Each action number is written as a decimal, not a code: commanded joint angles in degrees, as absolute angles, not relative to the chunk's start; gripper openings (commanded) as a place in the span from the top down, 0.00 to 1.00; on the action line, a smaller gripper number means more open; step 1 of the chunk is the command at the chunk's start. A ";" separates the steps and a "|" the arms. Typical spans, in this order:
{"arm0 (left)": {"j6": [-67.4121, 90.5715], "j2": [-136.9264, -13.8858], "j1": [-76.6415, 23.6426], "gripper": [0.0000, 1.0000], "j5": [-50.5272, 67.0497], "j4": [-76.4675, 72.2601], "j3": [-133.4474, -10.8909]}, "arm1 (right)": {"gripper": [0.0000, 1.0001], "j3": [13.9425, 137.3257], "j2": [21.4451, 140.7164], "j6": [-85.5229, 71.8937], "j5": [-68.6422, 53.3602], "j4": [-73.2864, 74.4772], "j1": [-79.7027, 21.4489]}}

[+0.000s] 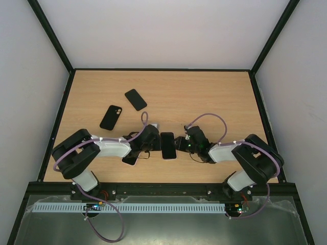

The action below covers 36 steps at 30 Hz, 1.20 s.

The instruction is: Put the phone into the phone case

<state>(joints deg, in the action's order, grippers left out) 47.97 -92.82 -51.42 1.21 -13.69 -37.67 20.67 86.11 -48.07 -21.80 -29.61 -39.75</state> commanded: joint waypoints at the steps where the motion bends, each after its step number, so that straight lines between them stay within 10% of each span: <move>1: 47.07 -92.13 -53.21 0.81 5.85 -15.52 -39.94 | 0.73 23.45 86.92 -47.78 -23.62 -26.79 -40.80; 36: 53.05 -82.95 -51.81 0.83 4.03 -17.49 -25.64 | 0.62 15.01 88.33 -73.56 -33.70 -53.04 -40.75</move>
<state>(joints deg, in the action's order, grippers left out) 52.16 -83.92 -52.10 4.64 -18.79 -27.53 15.53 88.97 -69.23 -31.16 -44.91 -40.32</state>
